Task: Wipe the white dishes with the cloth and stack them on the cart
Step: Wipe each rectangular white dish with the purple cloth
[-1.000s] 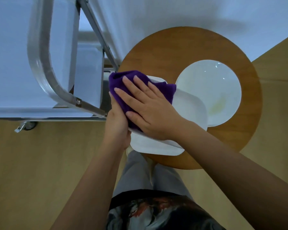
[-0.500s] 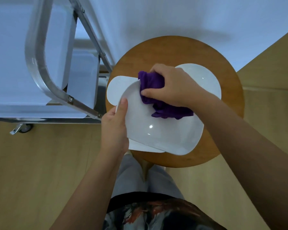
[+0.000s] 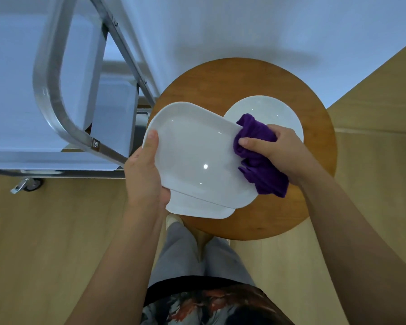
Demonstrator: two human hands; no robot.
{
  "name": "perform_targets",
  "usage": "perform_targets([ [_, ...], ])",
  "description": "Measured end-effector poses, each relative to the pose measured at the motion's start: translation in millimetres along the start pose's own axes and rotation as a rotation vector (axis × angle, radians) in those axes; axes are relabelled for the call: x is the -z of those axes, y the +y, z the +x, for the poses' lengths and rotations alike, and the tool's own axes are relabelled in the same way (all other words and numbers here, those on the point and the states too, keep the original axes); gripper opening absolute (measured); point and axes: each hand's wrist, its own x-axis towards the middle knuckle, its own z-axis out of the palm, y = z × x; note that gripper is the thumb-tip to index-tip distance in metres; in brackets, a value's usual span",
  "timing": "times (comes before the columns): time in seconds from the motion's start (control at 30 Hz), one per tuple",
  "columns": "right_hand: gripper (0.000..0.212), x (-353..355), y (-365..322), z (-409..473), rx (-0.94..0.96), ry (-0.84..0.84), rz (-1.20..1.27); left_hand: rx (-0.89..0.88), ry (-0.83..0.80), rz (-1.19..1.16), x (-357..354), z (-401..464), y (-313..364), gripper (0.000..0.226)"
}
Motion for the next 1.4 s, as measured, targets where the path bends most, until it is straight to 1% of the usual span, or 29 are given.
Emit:
perform_targets([
  [0.13, 0.034, -16, 17, -10, -0.049, 0.143, 0.419, 0.0, 0.044, -0.073, -7, -3, -6, 0.037],
  [0.17, 0.033, -21, 20, -12, -0.068, 0.181, 0.489, 0.007, 0.055, -0.084, -9, -5, -8, 0.04],
  [0.23, 0.034, -29, 26, -16, -0.109, 0.234, 0.571, 0.015, 0.076, -0.089, -11, -7, -11, 0.053],
  [0.3, 0.033, -36, 32, -20, -0.134, 0.267, 0.64, 0.022, 0.097, -0.106, -10, -7, -13, 0.056],
  [0.43, 0.034, -52, 36, -28, -0.168, 0.384, 0.825, 0.014, 0.147, -0.154, -12, -6, -17, 0.035],
  [0.5, 0.035, -64, 37, -32, -0.177, 0.474, 0.897, 0.032, 0.196, -0.164, -17, -7, -21, 0.03],
  [0.57, 0.033, -74, 36, -35, -0.178, 0.572, 0.93, 0.085, 0.222, -0.191, -21, -10, -25, 0.028],
  [0.63, 0.031, -75, 33, -33, -0.166, 0.613, 0.917, 0.086, 0.201, -0.16, -20, -12, -26, 0.02],
  [0.7, 0.027, -64, 29, -26, -0.156, 0.578, 0.799, 0.032, 0.128, -0.006, -9, -11, -24, 0.017],
  [0.77, 0.021, -44, 23, -20, -0.116, 0.506, 0.662, -0.019, -0.04, 0.181, 4, -7, -11, 0.019],
  [0.8, 0.021, -34, 19, -17, -0.078, 0.466, 0.595, -0.012, -0.136, 0.226, 10, -2, -1, 0.022],
  [0.87, 0.023, -22, 10, -10, -0.034, 0.389, 0.478, 0.092, -0.278, 0.317, 14, 11, 15, 0.023],
  [0.93, 0.027, -19, -1, -4, -0.039, 0.318, 0.419, 0.229, -0.339, 0.448, 10, 17, 24, 0.03],
  [1.0, 0.032, -18, -11, 1, -0.043, 0.283, 0.419, 0.268, -0.322, 0.489, 1, 15, 28, 0.028],
  [1.07, 0.032, -20, -14, 2, -0.023, 0.309, 0.48, 0.22, -0.285, 0.468, -3, 13, 27, 0.023],
  [1.13, 0.03, -28, -9, -2, -0.02, 0.351, 0.559, 0.173, -0.254, 0.432, -2, 11, 22, 0.027],
  [1.23, 0.027, -41, 2, -10, -0.042, 0.405, 0.668, 0.156, -0.215, 0.381, 3, 3, 10, 0.024],
  [1.4, 0.025, -51, 12, -23, -0.103, 0.404, 0.81, 0.126, -0.164, 0.312, 8, -15, -12, 0.024],
])
